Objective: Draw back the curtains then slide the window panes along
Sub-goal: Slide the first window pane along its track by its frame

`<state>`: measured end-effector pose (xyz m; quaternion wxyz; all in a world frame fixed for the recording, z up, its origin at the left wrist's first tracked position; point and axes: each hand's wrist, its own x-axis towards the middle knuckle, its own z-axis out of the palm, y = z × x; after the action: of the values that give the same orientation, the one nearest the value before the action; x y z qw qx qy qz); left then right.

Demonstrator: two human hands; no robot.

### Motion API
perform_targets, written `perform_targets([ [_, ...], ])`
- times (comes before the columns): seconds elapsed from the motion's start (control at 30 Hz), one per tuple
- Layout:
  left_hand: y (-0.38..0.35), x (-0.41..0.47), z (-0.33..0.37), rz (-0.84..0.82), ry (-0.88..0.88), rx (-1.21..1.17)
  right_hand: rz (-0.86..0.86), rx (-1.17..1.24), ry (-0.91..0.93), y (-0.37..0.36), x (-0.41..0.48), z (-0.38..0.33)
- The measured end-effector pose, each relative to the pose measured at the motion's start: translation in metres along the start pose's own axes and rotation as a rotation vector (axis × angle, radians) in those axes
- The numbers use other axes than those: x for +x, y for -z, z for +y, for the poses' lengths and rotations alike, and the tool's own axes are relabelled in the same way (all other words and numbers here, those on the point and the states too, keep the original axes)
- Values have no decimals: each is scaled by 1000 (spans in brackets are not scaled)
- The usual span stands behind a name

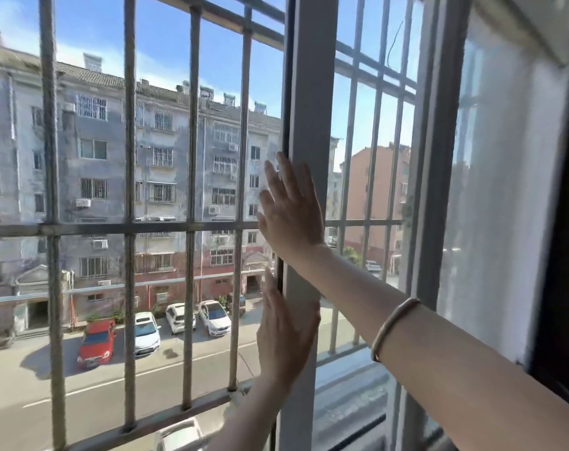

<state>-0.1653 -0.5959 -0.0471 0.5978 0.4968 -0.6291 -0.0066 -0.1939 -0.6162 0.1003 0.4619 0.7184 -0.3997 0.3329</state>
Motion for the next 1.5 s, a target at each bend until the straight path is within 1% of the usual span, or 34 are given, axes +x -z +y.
perform_targets([
  [0.2,-4,1,3,-30,67,-13,4,-17,17,2,0,3],
  [0.33,-10,4,-1,-15,101,-49,-15,-48,30,2,0,9],
  [0.43,-17,7,-2,5,62,-82,-29,-65,44,0,-2,14],
  [0.53,-27,9,2,10,57,-59,-40,-88,53,-2,-4,22],
  [0.87,-68,17,16,-40,6,-132,-158,-338,48,-15,-13,59],
  [1.07,-88,21,20,-61,-16,-148,-228,-385,21,-24,-16,76],
  [1.23,-100,24,23,-78,-26,-168,-213,-383,19,-29,-20,87],
  [1.37,-110,26,26,-58,-6,-148,-212,-391,15,-35,-21,95],
  [1.5,-122,32,26,-89,-4,-108,-225,-449,4,-43,-22,107],
])
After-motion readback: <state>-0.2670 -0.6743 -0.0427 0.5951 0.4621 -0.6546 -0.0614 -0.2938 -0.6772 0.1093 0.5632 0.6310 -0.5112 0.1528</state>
